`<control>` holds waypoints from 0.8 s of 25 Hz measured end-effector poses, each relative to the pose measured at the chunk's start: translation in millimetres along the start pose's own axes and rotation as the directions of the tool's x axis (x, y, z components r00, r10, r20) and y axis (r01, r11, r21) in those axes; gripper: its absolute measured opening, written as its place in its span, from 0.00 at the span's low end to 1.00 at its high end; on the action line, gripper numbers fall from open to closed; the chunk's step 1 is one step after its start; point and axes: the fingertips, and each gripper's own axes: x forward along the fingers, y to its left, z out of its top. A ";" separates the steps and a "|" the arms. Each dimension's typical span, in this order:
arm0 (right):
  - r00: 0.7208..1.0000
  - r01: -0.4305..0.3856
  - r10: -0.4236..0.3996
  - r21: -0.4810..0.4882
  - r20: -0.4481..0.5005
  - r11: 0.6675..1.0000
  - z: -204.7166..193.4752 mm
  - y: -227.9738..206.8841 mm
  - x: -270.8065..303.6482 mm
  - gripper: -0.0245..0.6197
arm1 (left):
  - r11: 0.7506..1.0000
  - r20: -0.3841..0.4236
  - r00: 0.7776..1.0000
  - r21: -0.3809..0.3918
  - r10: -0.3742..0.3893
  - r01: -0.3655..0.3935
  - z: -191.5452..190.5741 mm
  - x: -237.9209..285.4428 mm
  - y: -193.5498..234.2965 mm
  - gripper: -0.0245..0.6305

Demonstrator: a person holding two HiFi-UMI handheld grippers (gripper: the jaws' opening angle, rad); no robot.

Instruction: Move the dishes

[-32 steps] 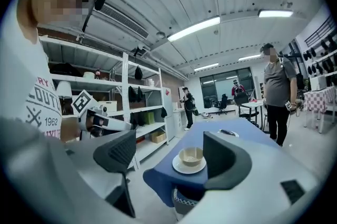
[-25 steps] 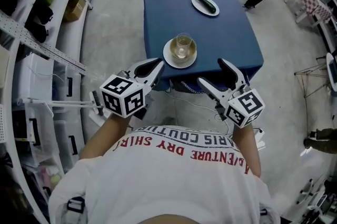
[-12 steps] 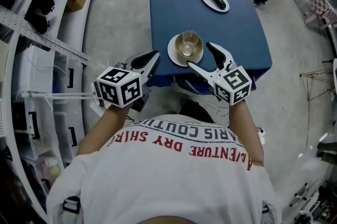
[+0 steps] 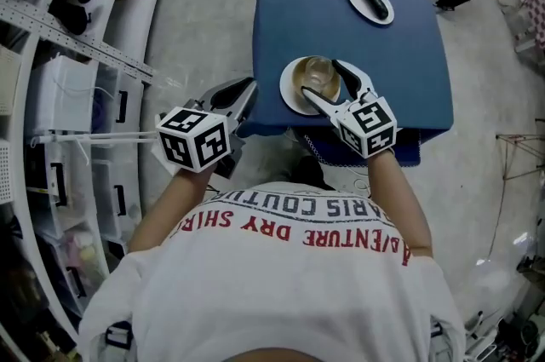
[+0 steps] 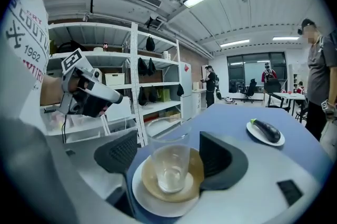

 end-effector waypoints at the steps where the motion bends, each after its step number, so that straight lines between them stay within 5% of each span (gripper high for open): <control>1: 1.000 -0.006 0.006 -0.002 0.000 1.000 -0.1 -1.1 4.6 0.61 | 1.000 0.001 1.000 -0.004 0.005 -0.005 0.9 0.3 1.4 0.10; 8: 0.998 -0.053 0.052 -0.054 -0.030 0.997 -0.3 1.2 23.3 0.60 | 0.999 0.010 0.999 -0.031 0.038 -0.037 5.1 6.6 11.8 0.10; 10: 0.997 -0.067 0.064 -0.086 -0.045 0.994 0.4 2.4 24.4 0.48 | 0.998 0.018 0.999 -0.035 0.043 -0.042 8.0 9.2 12.1 0.10; 20: 0.993 -0.095 0.089 -0.083 -0.072 0.992 -1.3 -0.4 25.7 0.48 | 0.996 0.064 0.996 -0.062 0.065 -0.061 15.8 14.4 15.6 0.10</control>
